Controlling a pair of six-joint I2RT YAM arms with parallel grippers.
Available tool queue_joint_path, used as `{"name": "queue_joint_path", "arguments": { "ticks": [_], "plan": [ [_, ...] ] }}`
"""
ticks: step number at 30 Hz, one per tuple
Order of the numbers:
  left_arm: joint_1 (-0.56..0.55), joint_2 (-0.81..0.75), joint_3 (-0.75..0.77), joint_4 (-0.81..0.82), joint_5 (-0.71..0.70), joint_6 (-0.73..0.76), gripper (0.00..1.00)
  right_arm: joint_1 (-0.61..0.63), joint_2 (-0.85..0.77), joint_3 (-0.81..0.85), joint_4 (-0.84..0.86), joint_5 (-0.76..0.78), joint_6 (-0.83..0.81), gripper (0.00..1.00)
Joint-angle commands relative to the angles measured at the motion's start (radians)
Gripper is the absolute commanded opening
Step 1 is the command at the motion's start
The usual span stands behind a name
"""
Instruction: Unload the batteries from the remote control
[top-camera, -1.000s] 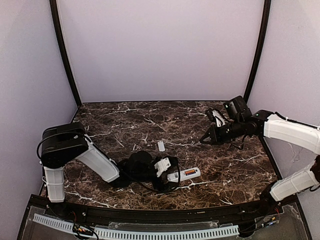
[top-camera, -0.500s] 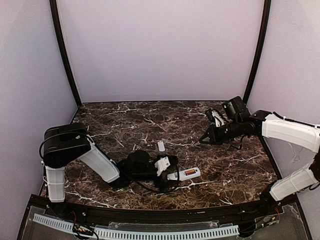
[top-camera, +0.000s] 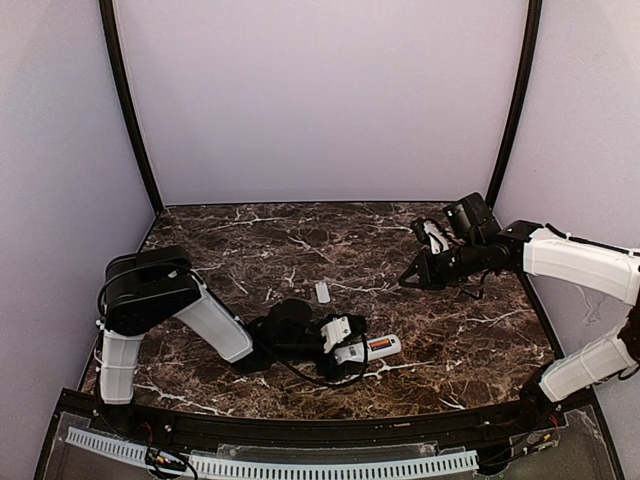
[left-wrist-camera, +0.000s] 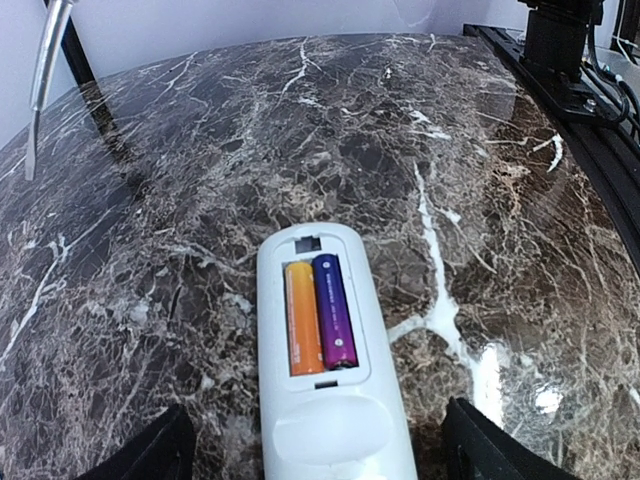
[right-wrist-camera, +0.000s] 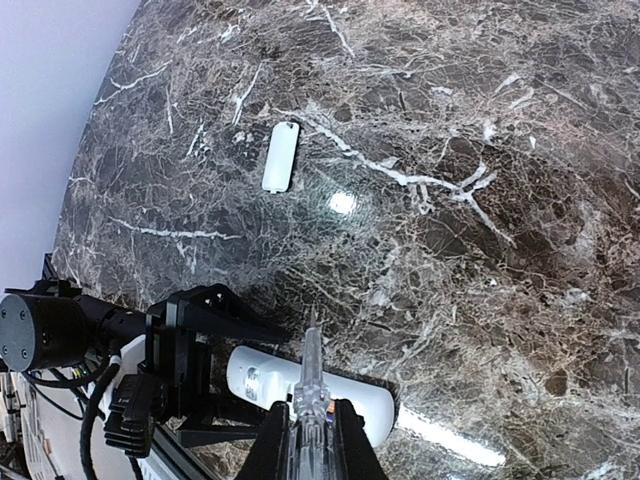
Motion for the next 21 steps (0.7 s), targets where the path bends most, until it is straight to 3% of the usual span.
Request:
{"name": "queue_joint_path", "arguments": {
  "ticks": [1,12,21],
  "plan": [
    [0.003,0.018,0.033,-0.054,0.030,0.026,0.84,-0.006,0.002,0.013,0.032,0.021,-0.003,0.00],
    [0.031,0.054,0.069,-0.090,0.104,-0.022,0.62,-0.007,0.019,0.022,0.036,0.016,-0.017,0.00],
    [0.032,0.062,0.087,-0.143,0.122,0.002,0.31,-0.009,0.034,0.032,0.040,0.010,-0.022,0.00]
  ]
}}
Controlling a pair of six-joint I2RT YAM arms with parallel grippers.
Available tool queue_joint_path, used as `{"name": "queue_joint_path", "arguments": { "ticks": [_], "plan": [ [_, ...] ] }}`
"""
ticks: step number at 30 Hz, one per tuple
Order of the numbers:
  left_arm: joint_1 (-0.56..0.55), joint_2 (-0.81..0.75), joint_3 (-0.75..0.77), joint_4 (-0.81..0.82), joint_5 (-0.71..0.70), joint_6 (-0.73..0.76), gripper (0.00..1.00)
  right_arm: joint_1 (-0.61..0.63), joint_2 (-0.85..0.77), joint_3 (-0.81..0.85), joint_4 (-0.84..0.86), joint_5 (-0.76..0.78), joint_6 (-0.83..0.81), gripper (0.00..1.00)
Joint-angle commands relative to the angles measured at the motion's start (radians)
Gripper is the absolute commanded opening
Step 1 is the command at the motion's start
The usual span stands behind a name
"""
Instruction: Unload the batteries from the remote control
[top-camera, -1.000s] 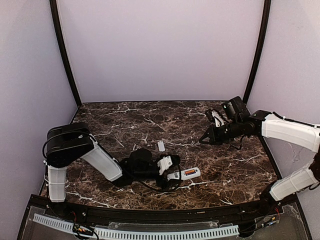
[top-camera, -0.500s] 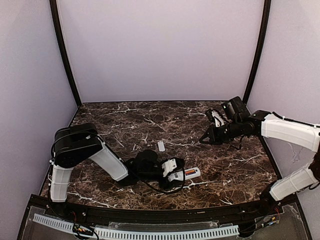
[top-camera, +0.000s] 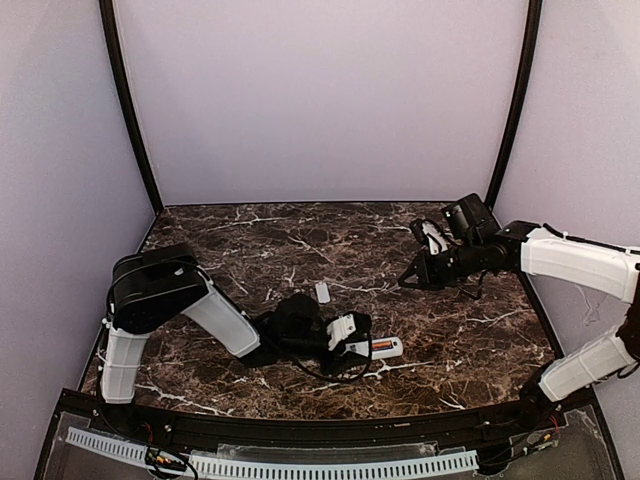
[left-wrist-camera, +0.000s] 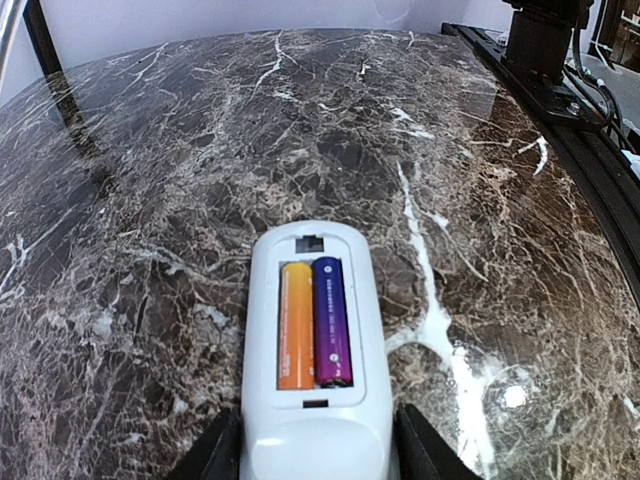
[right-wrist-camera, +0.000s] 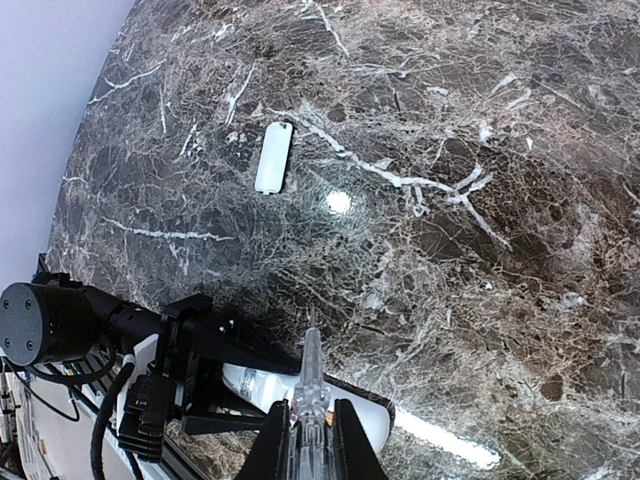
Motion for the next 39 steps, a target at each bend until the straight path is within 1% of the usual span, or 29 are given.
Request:
{"name": "queue_joint_path", "arguments": {
  "ticks": [1,2,3,4,5,7,16,21,22,25,29,31,36,39],
  "plan": [
    [0.005,0.011,0.007,-0.067,0.017,0.013,0.26,-0.009,0.021,0.033,0.034,-0.001,-0.013,0.00],
    [0.005,0.006,0.007,-0.068,0.018,0.012,0.23,-0.009,0.024,0.037,0.034,-0.003,-0.014,0.00],
    [0.006,0.003,0.007,-0.069,0.015,0.013,0.18,-0.009,0.027,0.041,0.033,-0.004,-0.016,0.00],
    [0.006,-0.007,0.006,-0.070,0.003,0.017,0.14,-0.009,0.029,0.045,0.032,-0.004,-0.020,0.00],
    [0.006,-0.014,0.003,-0.072,-0.005,0.019,0.07,-0.009,0.031,0.050,0.032,-0.001,-0.023,0.00],
    [0.006,-0.037,-0.009,-0.067,-0.041,0.031,0.01,-0.012,0.033,0.062,0.033,0.004,-0.036,0.00],
    [0.006,-0.191,-0.126,-0.001,-0.227,0.152,0.00,-0.027,0.070,0.157,0.034,0.013,-0.099,0.00],
    [0.006,-0.303,-0.180,0.026,-0.304,0.212,0.00,-0.038,0.080,0.190,0.083,0.012,-0.127,0.00],
    [0.005,-0.318,-0.185,0.006,-0.318,0.217,0.00,-0.038,0.081,0.199,0.091,0.010,-0.134,0.00],
    [0.005,-0.386,-0.187,-0.054,-0.425,0.259,0.00,-0.038,0.072,0.221,0.124,0.000,-0.155,0.00],
    [0.006,-0.456,-0.203,-0.111,-0.509,0.304,0.00,-0.038,0.038,0.221,0.188,-0.004,-0.175,0.00],
    [0.005,-0.479,-0.192,-0.165,-0.538,0.322,0.00,-0.039,0.025,0.219,0.204,-0.005,-0.184,0.00],
    [0.009,-0.543,-0.137,-0.395,-0.553,0.342,0.00,-0.039,0.004,0.177,0.241,0.010,-0.194,0.00],
    [0.014,-0.565,-0.100,-0.475,-0.584,0.356,0.00,-0.039,0.003,0.155,0.254,0.007,-0.191,0.00]
  ]
}}
